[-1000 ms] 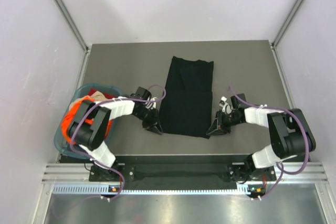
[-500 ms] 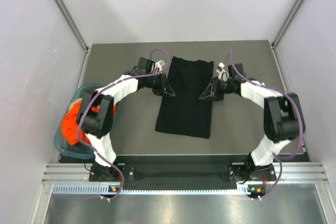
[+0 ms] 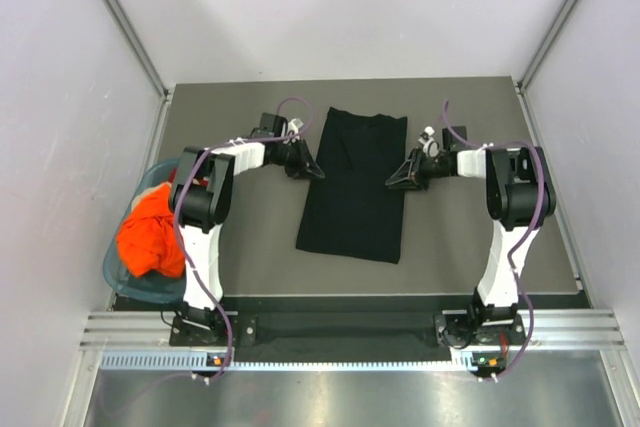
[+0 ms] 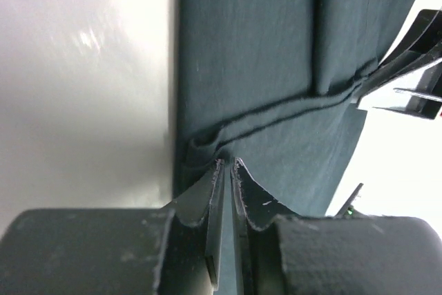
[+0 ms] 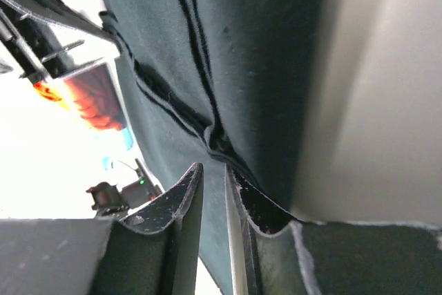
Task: Fold and stack the t-shirts
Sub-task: Fold the tshirt
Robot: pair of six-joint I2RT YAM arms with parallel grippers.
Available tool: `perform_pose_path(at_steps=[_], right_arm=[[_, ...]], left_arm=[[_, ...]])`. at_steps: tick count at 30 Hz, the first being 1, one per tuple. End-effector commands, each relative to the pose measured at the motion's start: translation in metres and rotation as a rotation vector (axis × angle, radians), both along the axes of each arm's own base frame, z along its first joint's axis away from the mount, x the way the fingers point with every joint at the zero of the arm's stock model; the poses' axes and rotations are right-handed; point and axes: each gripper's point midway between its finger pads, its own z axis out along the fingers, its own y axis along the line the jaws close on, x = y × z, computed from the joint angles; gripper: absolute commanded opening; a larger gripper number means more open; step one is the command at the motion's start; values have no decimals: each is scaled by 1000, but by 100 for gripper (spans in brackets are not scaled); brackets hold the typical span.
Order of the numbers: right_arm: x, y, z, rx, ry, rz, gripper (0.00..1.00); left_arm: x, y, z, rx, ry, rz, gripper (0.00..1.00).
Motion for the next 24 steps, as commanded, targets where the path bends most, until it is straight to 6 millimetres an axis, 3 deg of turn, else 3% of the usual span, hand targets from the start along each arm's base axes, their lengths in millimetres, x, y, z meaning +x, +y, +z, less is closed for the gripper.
perform_pose_path(at_steps=[1, 2, 3, 6, 7, 8, 9, 10, 12, 13, 15, 17, 20, 21, 22, 24], right_arm=[[30, -35, -13, -105, -88, -43, 22], [25, -38, -15, -127, -64, -32, 23], [35, -54, -9, -161, -83, -66, 26], [36, -71, 7, -282, -87, -64, 31], [36, -75, 13, -311, -100, -58, 33], [40, -82, 21, -355, -117, -71, 37], [31, -85, 35, -378, -105, -71, 40], [29, -87, 43, -399, -117, -72, 42], [22, -98, 67, -477, -158, -85, 48], [8, -102, 69, -510, -130, -73, 50], [-11, -106, 84, -559, -143, -81, 56], [-36, -87, 88, -571, -137, -25, 58], [-71, -87, 93, -649, -119, -60, 76], [-86, -85, 94, -681, -130, -68, 92], [-93, -83, 96, -686, -128, -81, 99], [-115, -74, 93, -650, -108, -107, 100]], left_arm=[[20, 18, -15, 112, -60, 13, 14], [14, 23, -16, 142, -43, 4, 14], [11, 28, -17, 170, -40, 10, 14], [-1, 47, -2, 265, -42, 43, 16], [0, 52, 19, 288, -95, 58, 20], [-7, 56, 27, 305, -102, 63, 22], [-15, 61, 32, 321, -104, 68, 24], [-17, 66, 57, 328, -160, 81, 29], [-35, 76, 65, 360, -165, 91, 34], [-43, 79, 85, 352, -209, 100, 40], [-69, 86, 82, 360, -183, 96, 45], [-91, 90, 93, 347, -187, 92, 48], [-129, 95, 83, 333, -136, 68, 49], [-145, 98, 70, 336, -96, 61, 49], [-153, 97, 72, 317, -94, 61, 49], [-173, 96, 61, 285, -52, 59, 49]])
